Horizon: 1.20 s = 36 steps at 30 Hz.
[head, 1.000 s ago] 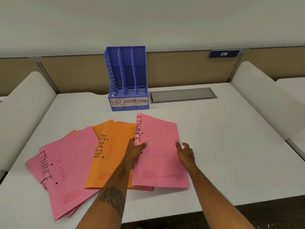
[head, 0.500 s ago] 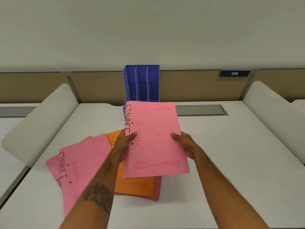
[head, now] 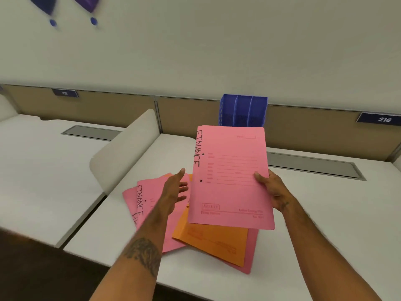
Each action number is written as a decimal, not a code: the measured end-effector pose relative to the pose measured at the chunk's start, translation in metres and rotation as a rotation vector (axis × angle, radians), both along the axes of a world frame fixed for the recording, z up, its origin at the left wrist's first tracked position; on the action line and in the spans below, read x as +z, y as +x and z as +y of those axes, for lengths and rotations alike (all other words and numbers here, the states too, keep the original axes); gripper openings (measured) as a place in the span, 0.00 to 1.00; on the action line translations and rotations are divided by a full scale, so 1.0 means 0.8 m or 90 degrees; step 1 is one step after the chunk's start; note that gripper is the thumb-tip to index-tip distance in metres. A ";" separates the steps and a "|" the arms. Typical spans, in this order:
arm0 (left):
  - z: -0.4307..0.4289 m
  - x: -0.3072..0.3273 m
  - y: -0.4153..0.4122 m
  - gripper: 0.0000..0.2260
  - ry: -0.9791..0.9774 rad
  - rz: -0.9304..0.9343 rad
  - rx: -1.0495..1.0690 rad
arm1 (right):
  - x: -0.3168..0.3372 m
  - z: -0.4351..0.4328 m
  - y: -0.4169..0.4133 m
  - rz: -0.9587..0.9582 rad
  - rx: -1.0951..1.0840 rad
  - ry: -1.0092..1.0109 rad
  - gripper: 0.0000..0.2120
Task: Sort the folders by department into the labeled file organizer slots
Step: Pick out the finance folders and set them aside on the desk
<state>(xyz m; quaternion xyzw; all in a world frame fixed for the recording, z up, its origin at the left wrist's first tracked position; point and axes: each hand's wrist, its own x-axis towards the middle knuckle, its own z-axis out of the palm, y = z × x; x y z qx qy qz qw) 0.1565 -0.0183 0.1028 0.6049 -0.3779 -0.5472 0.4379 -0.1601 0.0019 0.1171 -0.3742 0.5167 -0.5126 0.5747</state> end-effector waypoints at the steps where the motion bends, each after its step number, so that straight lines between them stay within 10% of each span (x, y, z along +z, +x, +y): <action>1: 0.001 -0.009 0.020 0.28 0.008 -0.043 0.019 | 0.000 -0.004 0.009 0.000 0.002 -0.001 0.18; 10: 0.008 -0.076 0.153 0.38 0.121 -0.404 0.042 | 0.001 -0.027 0.086 -0.010 -0.009 0.000 0.20; 22: -0.004 -0.120 0.153 0.46 0.227 -0.457 0.017 | -0.015 -0.033 0.097 0.012 -0.027 0.019 0.19; 36: -0.028 -0.088 0.171 0.17 0.146 -0.264 0.104 | -0.021 -0.031 0.084 0.019 -0.049 0.032 0.19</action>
